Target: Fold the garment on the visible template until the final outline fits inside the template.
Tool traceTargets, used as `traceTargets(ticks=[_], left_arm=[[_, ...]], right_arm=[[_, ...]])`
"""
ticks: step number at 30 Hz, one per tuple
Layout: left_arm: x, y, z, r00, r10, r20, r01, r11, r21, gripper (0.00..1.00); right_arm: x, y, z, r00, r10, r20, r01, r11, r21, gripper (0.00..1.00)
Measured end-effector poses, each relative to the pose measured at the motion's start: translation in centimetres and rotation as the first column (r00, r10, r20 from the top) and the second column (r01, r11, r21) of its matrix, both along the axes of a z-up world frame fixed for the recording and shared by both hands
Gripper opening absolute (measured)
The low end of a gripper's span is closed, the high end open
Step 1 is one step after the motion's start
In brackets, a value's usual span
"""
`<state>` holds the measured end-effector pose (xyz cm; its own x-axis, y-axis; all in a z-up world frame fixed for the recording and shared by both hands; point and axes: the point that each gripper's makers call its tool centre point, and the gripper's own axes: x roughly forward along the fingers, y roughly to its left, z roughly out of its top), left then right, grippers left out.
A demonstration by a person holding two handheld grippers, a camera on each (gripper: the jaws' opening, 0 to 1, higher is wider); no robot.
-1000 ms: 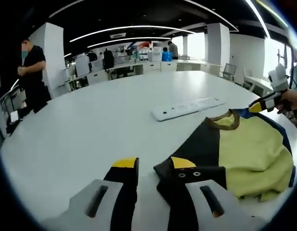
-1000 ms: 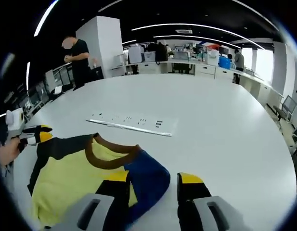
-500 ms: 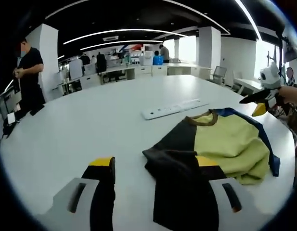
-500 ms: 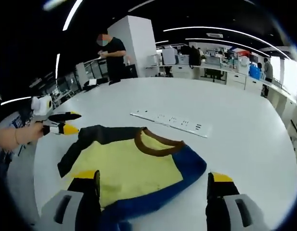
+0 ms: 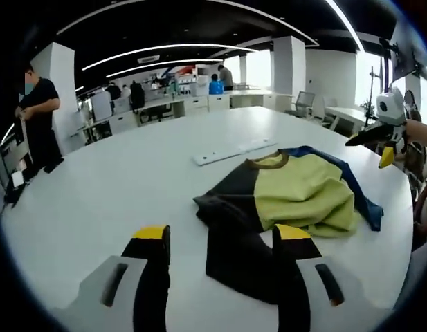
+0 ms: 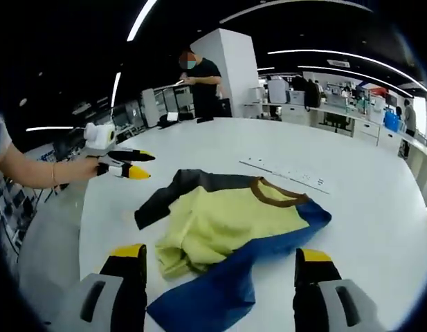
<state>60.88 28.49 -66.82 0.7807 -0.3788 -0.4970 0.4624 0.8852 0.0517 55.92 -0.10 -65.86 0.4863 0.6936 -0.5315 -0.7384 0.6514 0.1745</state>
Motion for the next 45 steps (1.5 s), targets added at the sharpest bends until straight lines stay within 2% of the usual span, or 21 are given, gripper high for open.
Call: traceTargets(ticks=[4,8,12,16,17,20,22,28,30,33,34,37,39,42,45], left_arm=[[-1.2,-0.5,-0.6,1.0,0.007,-0.01,-0.008,0.998,-0.06,0.52],[-2.4,-0.8,-2.1,1.0,-0.015,-0.024,0.015,1.0,-0.008,0.46],[-3.2,-1.1,-2.8,1.0,-0.012,-0.022,0.011,0.999,-0.043,0.4],[-3.6,-0.5,-4.2,0.999,0.018,-0.045,-0.019,1.0,-0.024,0.34],[-3.7,-0.4,-4.6,0.998,0.026,-0.052,-0.027,0.999,-0.023,0.33],[-4.3,-0.3,-5.8,0.995,0.047,-0.086,-0.051,0.998,-0.048,0.31],[-4.4,-0.5,-6.1,0.995,0.049,-0.086,-0.056,0.995,-0.082,0.28],[-4.5,0.2,-7.3,0.99,0.088,-0.106,-0.093,0.995,-0.046,0.24],[-4.7,0.2,-7.7,0.986,0.106,-0.13,-0.117,0.99,-0.078,0.24],[-4.8,0.0,-8.0,0.982,0.116,-0.149,-0.132,0.986,-0.103,0.19],[-4.9,-0.2,-8.1,0.981,0.117,-0.152,-0.134,0.985,-0.105,0.17],[-5.0,-0.8,-8.3,0.979,0.112,-0.17,-0.133,0.984,-0.118,0.16],[-5.2,-1.2,-8.6,0.978,0.105,-0.181,-0.125,0.987,-0.1,0.16],[-5.0,-1.1,-8.6,0.978,0.116,-0.175,-0.132,0.987,-0.088,0.14],[-5.1,-1.0,-8.8,0.978,0.107,-0.177,-0.117,0.992,-0.045,0.07]], right_arm=[[-2.7,0.0,-1.6,0.998,0.064,-0.01,-0.064,0.997,-0.051,0.86],[-4.4,0.2,-2.9,0.996,0.08,-0.025,-0.081,0.995,-0.05,0.81],[-6.0,0.5,-4.2,0.991,0.13,-0.02,-0.131,0.987,-0.096,0.77],[-7.5,0.9,-5.5,0.981,0.188,-0.041,-0.191,0.975,-0.117,0.72],[-8.0,1.0,-6.0,0.978,0.201,-0.062,-0.208,0.97,-0.127,0.7],[-8.6,1.1,-7.0,0.972,0.226,-0.06,-0.233,0.957,-0.173,0.64],[-8.8,1.3,-7.4,0.971,0.225,-0.074,-0.235,0.957,-0.168,0.59],[-9.3,1.4,-8.5,0.969,0.24,-0.063,-0.248,0.941,-0.229,0.49],[-9.4,1.5,-8.7,0.968,0.244,-0.061,-0.252,0.936,-0.245,0.45],[-9.3,0.9,-9.3,0.963,0.268,-0.029,-0.261,0.903,-0.341,0.37],[-9.3,0.9,-9.5,0.962,0.273,-0.022,-0.262,0.898,-0.353,0.36],[-9.3,0.9,-9.8,0.963,0.268,-0.014,-0.254,0.893,-0.371,0.31],[-9.4,0.8,-10.0,0.963,0.27,-0.012,-0.254,0.888,-0.383,0.27],[-9.5,0.8,-10.0,0.966,0.258,-0.021,-0.247,0.895,-0.372,0.2],[-9.4,0.7,-10.1,0.974,0.228,-0.022,-0.219,0.902,-0.372,0.09]])
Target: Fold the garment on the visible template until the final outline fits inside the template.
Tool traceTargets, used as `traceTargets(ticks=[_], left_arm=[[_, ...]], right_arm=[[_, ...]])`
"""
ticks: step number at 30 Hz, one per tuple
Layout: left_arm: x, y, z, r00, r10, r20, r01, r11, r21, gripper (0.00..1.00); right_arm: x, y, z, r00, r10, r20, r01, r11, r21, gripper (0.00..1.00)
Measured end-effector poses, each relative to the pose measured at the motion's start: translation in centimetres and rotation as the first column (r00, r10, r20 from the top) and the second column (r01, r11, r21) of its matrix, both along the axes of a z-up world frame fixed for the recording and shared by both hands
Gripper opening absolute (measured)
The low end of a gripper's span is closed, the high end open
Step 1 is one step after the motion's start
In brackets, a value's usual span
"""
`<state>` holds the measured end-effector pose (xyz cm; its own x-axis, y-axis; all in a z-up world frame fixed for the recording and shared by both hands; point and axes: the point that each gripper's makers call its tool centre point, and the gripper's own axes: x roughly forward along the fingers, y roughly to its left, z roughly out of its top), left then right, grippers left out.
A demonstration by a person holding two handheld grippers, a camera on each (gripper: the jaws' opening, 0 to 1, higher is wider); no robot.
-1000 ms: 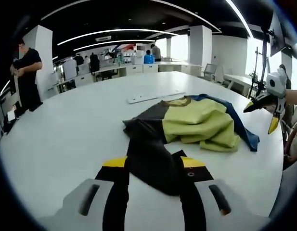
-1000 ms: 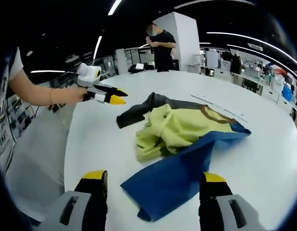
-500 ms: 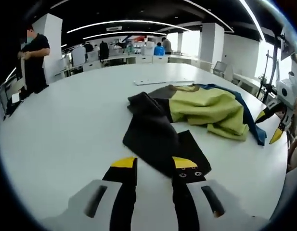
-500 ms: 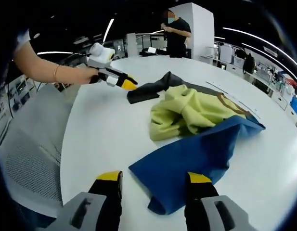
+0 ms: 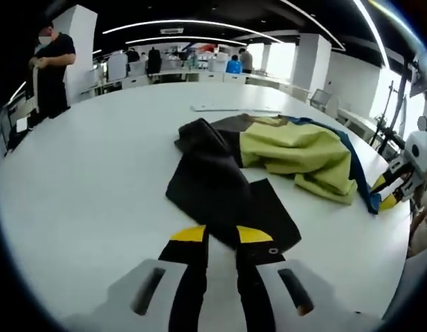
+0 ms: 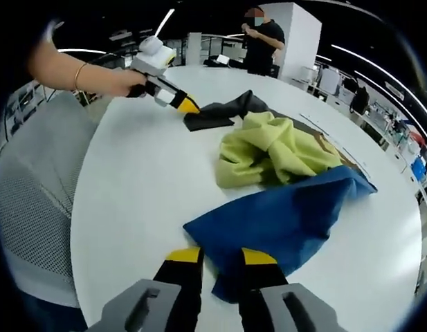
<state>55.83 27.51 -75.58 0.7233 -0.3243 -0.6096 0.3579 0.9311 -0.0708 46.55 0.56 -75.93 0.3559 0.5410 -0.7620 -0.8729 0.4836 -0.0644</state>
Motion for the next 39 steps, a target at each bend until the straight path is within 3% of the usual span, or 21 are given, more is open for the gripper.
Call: traceTargets(ticks=[2,7,10,15,19,23,28,29,32,35,37,39], left_arm=[[-0.2,-0.4,0.0,1.0,-0.007,-0.014,0.006,0.999,-0.031,0.0],[-0.2,-0.1,0.0,0.997,0.057,-0.042,-0.063,0.989,-0.135,0.0],[-0.3,0.8,0.0,0.996,0.069,-0.052,-0.074,0.992,-0.1,0.0],[-0.6,1.6,1.1,0.996,0.077,-0.05,-0.083,0.989,-0.121,0.0],[-0.5,3.1,2.2,0.995,0.095,-0.025,-0.097,0.99,-0.099,0.0],[-0.5,4.0,3.3,0.994,0.111,0.004,-0.111,0.991,-0.079,0.0],[-0.6,4.9,3.5,0.997,0.08,0.019,-0.08,0.997,0.001,0.0],[-0.6,5.0,3.5,0.997,0.074,0.02,-0.074,0.997,0.009,0.0],[-0.9,5.9,2.6,0.998,0.069,-0.006,-0.069,0.997,0.022,0.0],[-1.1,6.5,2.4,0.998,0.068,-0.012,-0.067,0.997,0.031,0.0],[-1.1,6.8,2.6,0.998,0.061,-0.001,-0.061,0.997,0.043,0.0],[-1.0,7.0,2.6,0.998,0.06,-0.001,-0.06,0.997,0.051,0.0]], right_arm=[[0.2,-0.1,0.0,1.0,-0.026,0.001,0.026,1.0,0.004,0.04],[0.5,0.0,0.4,0.995,-0.089,-0.042,0.091,0.994,0.052,0.0],[0.7,0.2,1.9,0.986,-0.141,-0.087,0.153,0.978,0.144,0.0],[2.0,-1.2,4.6,0.966,-0.238,-0.099,0.255,0.936,0.243,0.0],[2.5,-3.0,6.1,0.932,-0.322,-0.165,0.357,0.892,0.277,0.0],[4.1,-5.3,8.4,0.906,-0.406,-0.121,0.422,0.845,0.329,0.0],[5.7,-8.3,9.5,0.875,-0.481,-0.06,0.473,0.822,0.316,0.0],[6.3,-9.2,9.8,0.855,-0.517,-0.051,0.504,0.801,0.323,0.0],[7.2,-10.8,10.6,0.827,-0.56,-0.05,0.54,0.765,0.35,0.0],[7.7,-11.9,11.1,0.81,-0.585,-0.048,0.558,0.743,0.369,0.0],[8.4,-13.1,11.3,0.791,-0.612,-0.015,0.573,0.731,0.371,0.0],[8.7,-14.0,11.2,0.761,-0.648,-0.026,0.609,0.701,0.371,0.0]])
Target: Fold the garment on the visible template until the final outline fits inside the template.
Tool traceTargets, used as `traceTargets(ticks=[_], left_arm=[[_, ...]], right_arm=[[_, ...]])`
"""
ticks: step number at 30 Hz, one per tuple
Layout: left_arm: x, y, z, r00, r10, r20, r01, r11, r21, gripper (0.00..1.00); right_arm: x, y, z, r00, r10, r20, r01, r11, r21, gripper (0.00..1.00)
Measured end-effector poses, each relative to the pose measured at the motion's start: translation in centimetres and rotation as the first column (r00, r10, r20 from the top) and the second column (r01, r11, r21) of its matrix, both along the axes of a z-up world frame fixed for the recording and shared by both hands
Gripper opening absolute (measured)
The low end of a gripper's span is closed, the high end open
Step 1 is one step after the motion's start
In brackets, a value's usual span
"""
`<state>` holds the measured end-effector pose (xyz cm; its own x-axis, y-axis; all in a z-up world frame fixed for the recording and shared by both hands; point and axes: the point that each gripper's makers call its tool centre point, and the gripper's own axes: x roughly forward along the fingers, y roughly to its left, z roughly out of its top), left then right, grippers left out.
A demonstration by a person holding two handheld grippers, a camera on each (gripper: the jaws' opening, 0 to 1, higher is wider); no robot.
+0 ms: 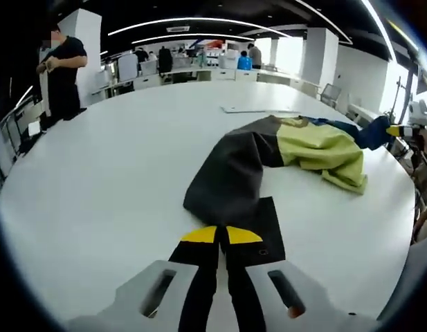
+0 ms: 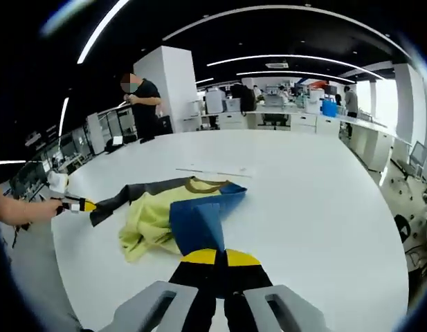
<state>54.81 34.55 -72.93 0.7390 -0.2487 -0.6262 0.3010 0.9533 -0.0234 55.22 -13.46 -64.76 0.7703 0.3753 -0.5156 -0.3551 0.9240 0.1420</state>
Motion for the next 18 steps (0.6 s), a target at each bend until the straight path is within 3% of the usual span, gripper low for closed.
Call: traceTargets(ticks=[6,9,14,18], left_arm=[[0.3,0.9,0.1,1.0,0.01,0.001,-0.011,0.999,0.033,0.0],[0.3,1.4,-0.1,1.0,0.028,-0.007,-0.027,0.999,0.041,0.0],[0.5,2.2,-0.4,0.999,0.052,-0.015,-0.052,0.998,0.043,0.0],[0.7,2.7,-0.3,0.999,0.051,-0.015,-0.05,0.997,0.062,0.0]], right_arm=[[0.3,-2.8,-1.0,0.987,-0.156,-0.034,0.157,0.987,0.033,0.0],[0.4,-4.2,-1.6,0.979,-0.2,-0.032,0.2,0.98,-0.01,0.0],[0.3,-7.3,-2.6,0.925,-0.37,-0.086,0.375,0.926,0.053,0.0],[-0.1,-8.6,-3.6,0.9,-0.419,-0.123,0.427,0.902,0.054,0.0]])
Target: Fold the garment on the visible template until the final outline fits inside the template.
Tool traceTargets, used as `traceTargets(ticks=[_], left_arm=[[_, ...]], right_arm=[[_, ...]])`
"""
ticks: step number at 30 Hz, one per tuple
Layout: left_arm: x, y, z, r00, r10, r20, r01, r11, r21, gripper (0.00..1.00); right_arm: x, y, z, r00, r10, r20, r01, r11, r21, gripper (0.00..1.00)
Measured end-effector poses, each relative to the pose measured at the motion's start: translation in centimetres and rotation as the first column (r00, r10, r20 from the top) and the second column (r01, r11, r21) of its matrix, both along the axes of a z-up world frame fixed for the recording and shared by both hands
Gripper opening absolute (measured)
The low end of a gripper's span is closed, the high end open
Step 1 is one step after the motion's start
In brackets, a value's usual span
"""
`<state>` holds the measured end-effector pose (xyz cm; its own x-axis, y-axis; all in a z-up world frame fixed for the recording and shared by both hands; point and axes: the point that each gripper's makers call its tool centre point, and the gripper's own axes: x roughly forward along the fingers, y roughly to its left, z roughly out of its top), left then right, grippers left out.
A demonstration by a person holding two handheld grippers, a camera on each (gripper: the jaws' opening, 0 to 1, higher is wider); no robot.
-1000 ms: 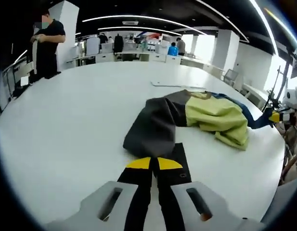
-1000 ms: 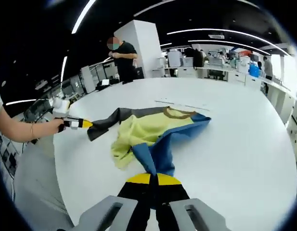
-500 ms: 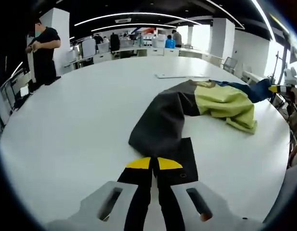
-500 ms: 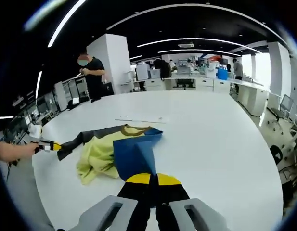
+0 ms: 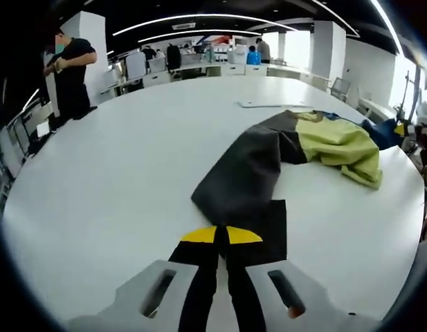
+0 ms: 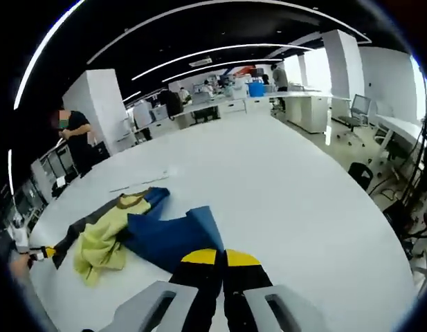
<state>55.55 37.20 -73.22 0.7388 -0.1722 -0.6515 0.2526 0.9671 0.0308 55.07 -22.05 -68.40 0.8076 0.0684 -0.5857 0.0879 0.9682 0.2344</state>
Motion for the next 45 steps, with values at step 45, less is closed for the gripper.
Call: traceTargets(ticks=[45], left_arm=[[6.0,7.0,1.5,0.998,0.057,-0.037,-0.048,0.975,0.217,0.0]], right_arm=[[-2.6,-9.2,-4.7,0.972,-0.145,-0.185,0.088,0.954,-0.286,0.0]])
